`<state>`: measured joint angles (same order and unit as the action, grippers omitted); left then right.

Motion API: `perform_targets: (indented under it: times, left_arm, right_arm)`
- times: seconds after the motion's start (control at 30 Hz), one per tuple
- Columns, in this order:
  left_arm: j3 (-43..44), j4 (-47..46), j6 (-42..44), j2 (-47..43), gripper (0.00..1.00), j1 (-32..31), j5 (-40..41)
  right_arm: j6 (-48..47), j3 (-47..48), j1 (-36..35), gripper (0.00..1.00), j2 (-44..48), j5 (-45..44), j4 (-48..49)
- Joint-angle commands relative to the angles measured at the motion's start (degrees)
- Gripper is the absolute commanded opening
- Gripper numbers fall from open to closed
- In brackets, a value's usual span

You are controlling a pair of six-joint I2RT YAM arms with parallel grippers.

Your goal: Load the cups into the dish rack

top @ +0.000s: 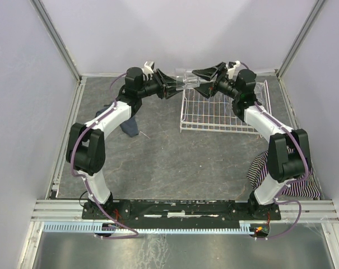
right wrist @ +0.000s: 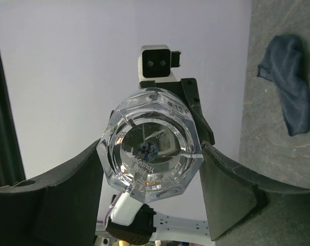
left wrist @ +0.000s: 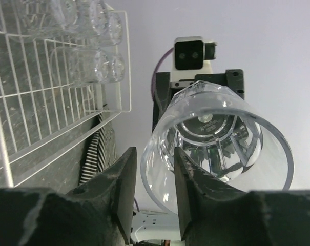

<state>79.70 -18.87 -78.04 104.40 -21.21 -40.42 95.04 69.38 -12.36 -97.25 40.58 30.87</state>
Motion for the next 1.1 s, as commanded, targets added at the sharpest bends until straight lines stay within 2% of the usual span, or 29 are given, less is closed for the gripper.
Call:
perform_targets:
  times: [0.0, 0.1, 0.23, 0.43, 0.57, 0.83, 1.07]
  left_arm:
    - [1.4, 6.1, 8.1, -4.0, 0.44, 0.9, 1.4]
    - [-1.0, 7.4, 9.5, -5.1, 0.47, 1.8, 2.1]
    - [-4.0, 9.4, 11.4, -6.7, 0.50, 3.0, 2.8]
    - [-5.1, 17.7, 17.5, -8.5, 0.53, 4.6, 5.4]
    - [-5.3, 20.6, 20.0, -9.3, 0.53, 5.1, 6.4]
    - [-4.4, 23.3, 22.0, -9.3, 0.55, 5.3, 7.0]
    - [-4.4, 23.8, 22.4, -9.1, 0.55, 5.4, 7.1]
  right_arm:
    - [-7.8, 4.2, 0.6, 0.11, 4.4, 0.2, -6.2]
    - [-10.8, 3.7, 1.5, 0.10, 5.0, 0.0, -9.4]
    - [-18.5, 4.6, 3.0, 0.10, 6.2, -0.6, -18.8]
    - [-42.9, 14.0, 3.5, 0.09, 6.5, -7.9, -46.2]
    - [-55.4, 18.0, 3.4, 0.09, 5.9, -16.3, -57.5]
    - [-68.1, 20.7, 2.7, 0.09, 3.8, -31.5, -66.9]
    - [-74.2, 20.8, 1.6, 0.08, 1.1, -37.9, -66.6]
